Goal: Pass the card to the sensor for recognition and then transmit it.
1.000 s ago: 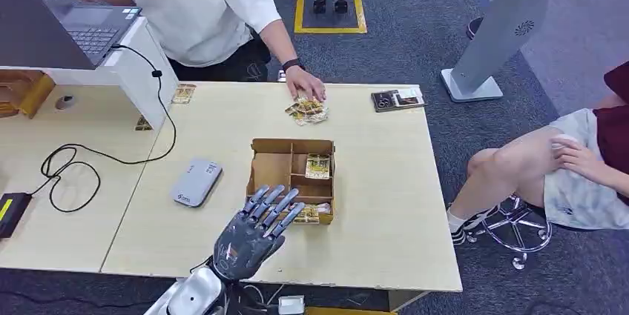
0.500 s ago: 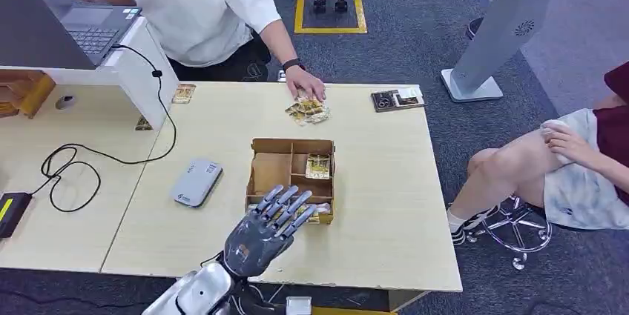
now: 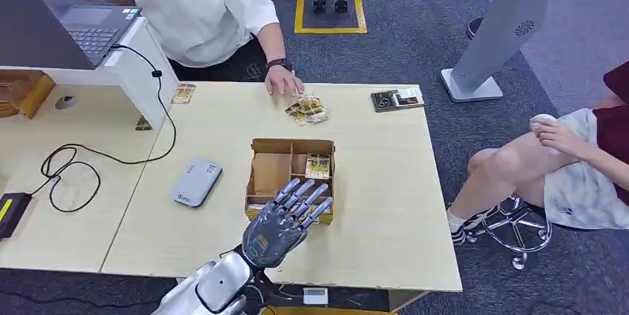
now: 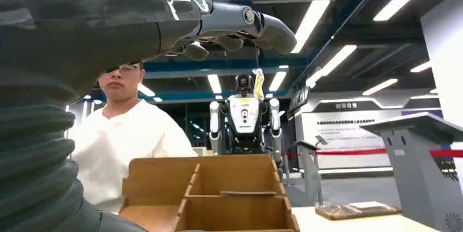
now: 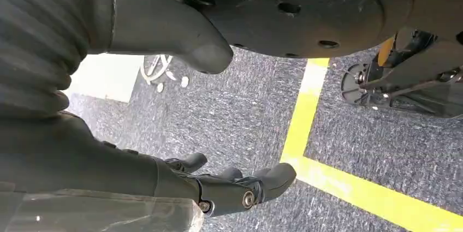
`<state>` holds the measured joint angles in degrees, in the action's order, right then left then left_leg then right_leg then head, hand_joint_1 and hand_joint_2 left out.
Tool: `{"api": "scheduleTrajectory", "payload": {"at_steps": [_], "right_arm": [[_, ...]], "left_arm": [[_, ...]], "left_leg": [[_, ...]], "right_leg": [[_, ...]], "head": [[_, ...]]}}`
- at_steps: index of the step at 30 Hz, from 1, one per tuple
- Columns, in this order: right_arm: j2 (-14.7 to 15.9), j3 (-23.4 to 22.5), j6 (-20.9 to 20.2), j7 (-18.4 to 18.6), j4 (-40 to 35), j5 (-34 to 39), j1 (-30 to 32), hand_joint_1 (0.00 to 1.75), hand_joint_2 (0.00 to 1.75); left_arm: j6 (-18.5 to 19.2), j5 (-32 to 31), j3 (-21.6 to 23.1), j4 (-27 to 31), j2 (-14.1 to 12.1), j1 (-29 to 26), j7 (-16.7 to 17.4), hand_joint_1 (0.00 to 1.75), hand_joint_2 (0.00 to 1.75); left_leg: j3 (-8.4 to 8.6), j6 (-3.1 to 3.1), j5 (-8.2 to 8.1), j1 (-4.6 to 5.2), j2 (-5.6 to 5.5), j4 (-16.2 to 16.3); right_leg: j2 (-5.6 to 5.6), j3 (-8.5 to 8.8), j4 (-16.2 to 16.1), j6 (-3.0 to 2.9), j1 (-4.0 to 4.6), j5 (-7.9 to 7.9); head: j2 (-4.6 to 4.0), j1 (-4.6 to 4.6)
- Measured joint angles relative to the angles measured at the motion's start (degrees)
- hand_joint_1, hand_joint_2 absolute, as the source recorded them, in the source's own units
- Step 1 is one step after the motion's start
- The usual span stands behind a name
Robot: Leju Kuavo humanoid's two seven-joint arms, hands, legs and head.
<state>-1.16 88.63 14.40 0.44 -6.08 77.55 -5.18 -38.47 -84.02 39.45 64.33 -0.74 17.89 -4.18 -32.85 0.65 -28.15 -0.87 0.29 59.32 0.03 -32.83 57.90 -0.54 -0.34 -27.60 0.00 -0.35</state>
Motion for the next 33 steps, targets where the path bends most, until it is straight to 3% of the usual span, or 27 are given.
{"api": "scheduleTrajectory", "payload": {"at_steps": [21, 33], "right_arm": [[0.04, 0.02, -0.37, 0.35, 0.00, 0.17, -0.13, 0.00, 1.75], [0.04, 0.00, -0.44, 0.35, 0.00, 0.43, -0.13, 0.00, 1.75]], "left_arm": [[0.22, 1.27, 5.57, -13.40, 5.39, 4.76, 6.14, 0.00, 1.75], [0.37, 3.89, 8.00, -15.61, 6.80, 5.89, 8.61, 0.00, 1.75]], "left_leg": [[0.00, 0.00, 0.00, 0.01, 0.00, 0.01], [0.00, 0.00, 0.00, 0.01, -0.01, 0.01]], "right_leg": [[0.01, 0.00, 0.00, 0.01, -0.01, 0.01], [0.00, -0.01, 0.00, 0.01, -0.01, 0.01]], "head": [[0.00, 0.00], [0.00, -0.02]]}}
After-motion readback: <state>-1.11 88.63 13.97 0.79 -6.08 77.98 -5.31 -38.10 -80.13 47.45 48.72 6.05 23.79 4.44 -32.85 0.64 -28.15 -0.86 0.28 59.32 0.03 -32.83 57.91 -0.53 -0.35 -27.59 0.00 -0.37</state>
